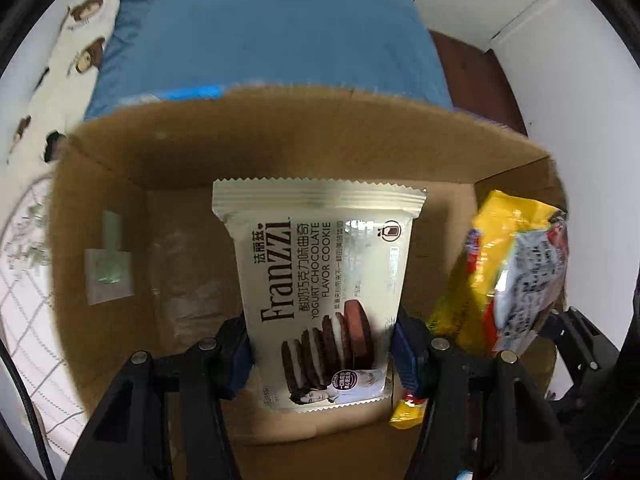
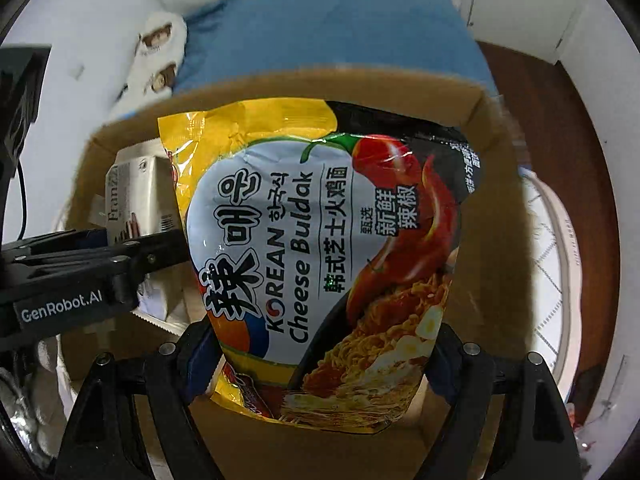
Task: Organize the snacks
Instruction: 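Lift the Franzzi pack with the left tool while the right tool carries the Buldak bag to the box, then open both tools to drop the two packs into the cardboard box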
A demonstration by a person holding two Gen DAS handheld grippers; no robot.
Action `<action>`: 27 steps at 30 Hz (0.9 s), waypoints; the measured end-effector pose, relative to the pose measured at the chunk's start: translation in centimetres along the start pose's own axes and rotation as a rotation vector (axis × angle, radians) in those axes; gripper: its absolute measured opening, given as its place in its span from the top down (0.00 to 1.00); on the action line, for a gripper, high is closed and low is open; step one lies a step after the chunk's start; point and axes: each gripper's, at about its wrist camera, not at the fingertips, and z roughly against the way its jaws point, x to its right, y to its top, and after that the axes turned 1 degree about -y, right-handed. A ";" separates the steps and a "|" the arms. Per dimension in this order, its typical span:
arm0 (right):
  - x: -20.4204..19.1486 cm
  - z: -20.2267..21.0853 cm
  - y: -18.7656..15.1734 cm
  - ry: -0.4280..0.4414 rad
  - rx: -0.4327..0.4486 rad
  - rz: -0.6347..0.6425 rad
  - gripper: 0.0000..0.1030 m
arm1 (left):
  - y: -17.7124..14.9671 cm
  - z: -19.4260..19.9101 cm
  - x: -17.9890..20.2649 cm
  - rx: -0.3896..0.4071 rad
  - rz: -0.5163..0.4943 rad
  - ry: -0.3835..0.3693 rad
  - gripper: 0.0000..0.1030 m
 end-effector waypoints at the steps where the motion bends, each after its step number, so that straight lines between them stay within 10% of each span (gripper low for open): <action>1: -0.4 -0.4 0.4 0.000 -0.014 -0.002 0.16 | 0.1 -0.5 0.0 -0.012 0.004 0.001 0.46; 8: -0.3 -4.0 2.9 0.000 -0.106 -0.025 0.16 | 0.9 -2.5 0.5 -0.058 0.021 0.023 0.45; 12: -0.2 -3.4 3.8 0.000 -0.131 -0.017 0.12 | 1.8 -2.7 0.2 -0.035 0.029 0.035 0.13; 27: 1.0 2.6 1.1 -0.023 -0.014 -0.035 0.07 | -3.3 4.2 0.3 0.174 0.020 0.135 0.13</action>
